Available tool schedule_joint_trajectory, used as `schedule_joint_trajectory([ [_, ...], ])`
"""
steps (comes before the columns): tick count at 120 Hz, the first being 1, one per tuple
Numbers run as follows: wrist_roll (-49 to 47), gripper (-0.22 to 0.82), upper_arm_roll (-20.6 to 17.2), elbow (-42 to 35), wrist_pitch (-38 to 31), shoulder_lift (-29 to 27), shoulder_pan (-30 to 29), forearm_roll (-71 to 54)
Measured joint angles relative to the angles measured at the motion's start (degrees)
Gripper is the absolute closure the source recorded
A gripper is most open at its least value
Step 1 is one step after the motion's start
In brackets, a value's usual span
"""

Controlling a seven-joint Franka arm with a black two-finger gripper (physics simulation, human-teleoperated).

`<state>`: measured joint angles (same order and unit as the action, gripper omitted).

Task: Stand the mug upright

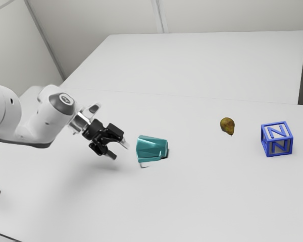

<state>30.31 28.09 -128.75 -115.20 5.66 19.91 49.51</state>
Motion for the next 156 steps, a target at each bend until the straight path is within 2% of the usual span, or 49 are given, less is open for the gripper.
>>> schedule_joint_trajectory([
  [31, 4.9, 0.0, 1.36, 0.54, -0.15, 2.82, 1.84, 8.5],
  [88, 10.79, 0.0, 1.43, 7.11, 1.02, 9.27, 2.73, 16.24],
  [127, 12.86, 0.0, 1.36, 7.64, 1.74, 11.26, 3.36, 21.89],
  [141, 13.37, 0.07, 1.35, 7.9, 1.81, 12.16, 3.73, 23.49],
  [156, 13.81, 0.26, 1.34, 8.13, 1.86, 12.37, 4.21, 24.45],
])
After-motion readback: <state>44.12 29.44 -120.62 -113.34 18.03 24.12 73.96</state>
